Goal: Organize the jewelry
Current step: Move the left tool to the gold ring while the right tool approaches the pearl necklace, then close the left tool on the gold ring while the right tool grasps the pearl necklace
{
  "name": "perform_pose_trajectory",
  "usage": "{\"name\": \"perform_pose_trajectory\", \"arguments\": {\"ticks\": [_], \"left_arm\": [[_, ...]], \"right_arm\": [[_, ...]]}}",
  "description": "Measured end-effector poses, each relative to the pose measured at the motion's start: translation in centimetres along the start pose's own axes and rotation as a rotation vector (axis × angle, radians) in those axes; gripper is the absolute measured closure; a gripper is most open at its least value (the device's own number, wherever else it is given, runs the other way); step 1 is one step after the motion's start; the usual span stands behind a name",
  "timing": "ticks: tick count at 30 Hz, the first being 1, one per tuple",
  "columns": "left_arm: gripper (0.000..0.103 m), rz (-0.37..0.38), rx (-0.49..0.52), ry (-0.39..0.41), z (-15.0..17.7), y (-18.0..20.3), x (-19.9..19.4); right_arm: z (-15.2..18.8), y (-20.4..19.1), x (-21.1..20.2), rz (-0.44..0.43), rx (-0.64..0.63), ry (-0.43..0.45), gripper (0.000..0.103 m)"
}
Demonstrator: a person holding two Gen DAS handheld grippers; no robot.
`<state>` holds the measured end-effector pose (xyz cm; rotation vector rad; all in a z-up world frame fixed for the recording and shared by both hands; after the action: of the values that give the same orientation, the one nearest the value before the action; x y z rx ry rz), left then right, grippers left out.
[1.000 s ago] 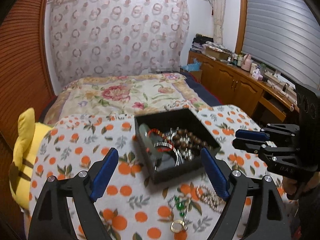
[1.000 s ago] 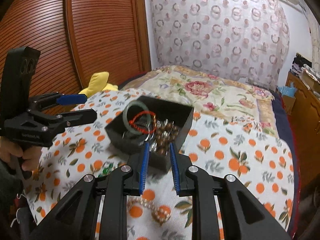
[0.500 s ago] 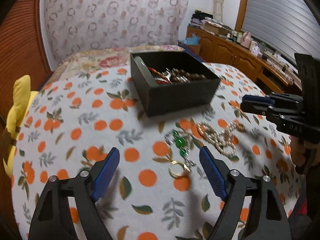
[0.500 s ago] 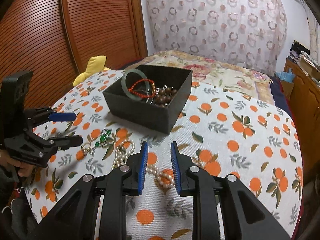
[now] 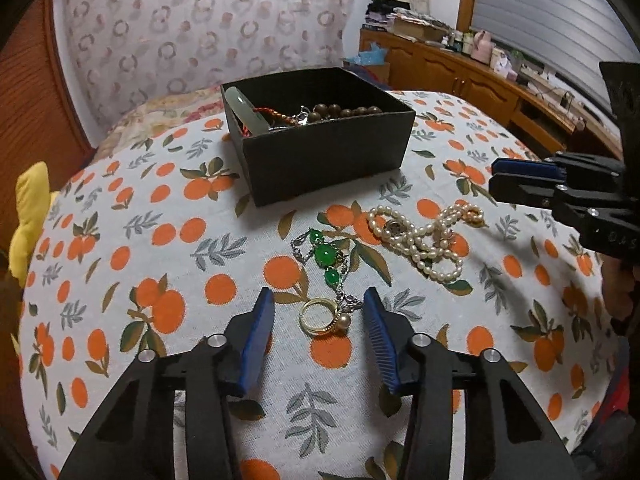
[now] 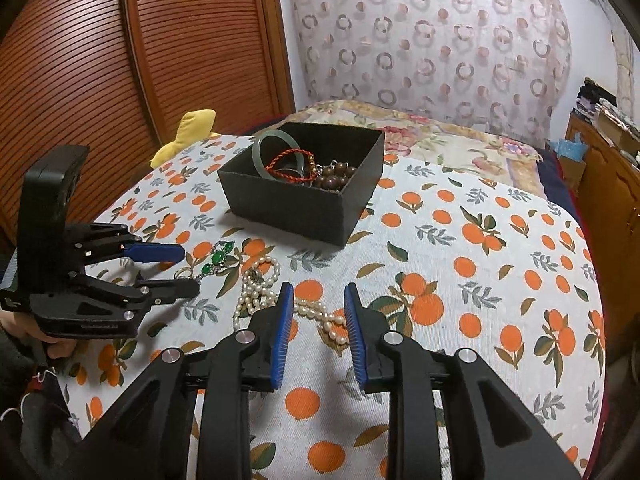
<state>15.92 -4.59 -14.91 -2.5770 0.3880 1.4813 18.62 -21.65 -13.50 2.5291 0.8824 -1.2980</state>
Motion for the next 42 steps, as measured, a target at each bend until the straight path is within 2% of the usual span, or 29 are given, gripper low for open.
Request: {"name": "perform_pose_trajectory", "arguments": {"ticks": [2, 4, 12, 26, 38, 39, 40, 42], "left_arm": [[0.073, 0.004, 0.006, 0.003, 0.1, 0.2, -0.2], [0.079, 0.013, 0.011, 0.004, 0.4, 0.3, -0.4], [0.08, 0.02, -0.005, 0.019, 1.7, 0.1, -1.6], [0.08, 0.035, -0.055, 0.095, 2.3, -0.9, -4.4], [0.08, 0.047, -0.072, 0.114, 2.6, -1.0, -4.8], [0.08, 0.048, -0.073, 0.114, 2.6, -1.0, -4.9], [0.08, 0.048, -0.074, 0.115, 2.6, -1.0, -4.9], [0.08, 0.047, -0.073, 0.117, 2.6, -1.0, -4.9]], "right_arm": [[0.4, -0.1, -0.1, 0.003, 0.0, -0.001, 0.074], [0.7, -0.3, -0.2, 0.005, -0.002, -0.004, 0.074], [1.7, -1.6, 0.2, 0.006, -0.014, -0.024, 0.074], [1.6, -4.3, 2.5, -0.042, -0.03, -0.066, 0.074], [0.4, -3.5, 5.1, -0.024, 0.04, -0.107, 0.075], [0.3, -3.5, 5.1, -0.022, 0.04, -0.106, 0.077], [0.2, -3.6, 5.1, -0.021, 0.035, -0.106, 0.089], [0.0, -3.6, 4.7, -0.016, 0.026, -0.091, 0.092]]}}
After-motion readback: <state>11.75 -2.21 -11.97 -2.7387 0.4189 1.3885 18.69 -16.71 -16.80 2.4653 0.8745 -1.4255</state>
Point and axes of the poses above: each gripper's, at about its wrist camera, not at the fingertips, and x roughly the way its jaws point, y to its right, z to its underside, the point moved 7 cm from there along x, roughly the way its jaws point, and after that the axes turned 8 degrees about -y, right-handed, at the moved point
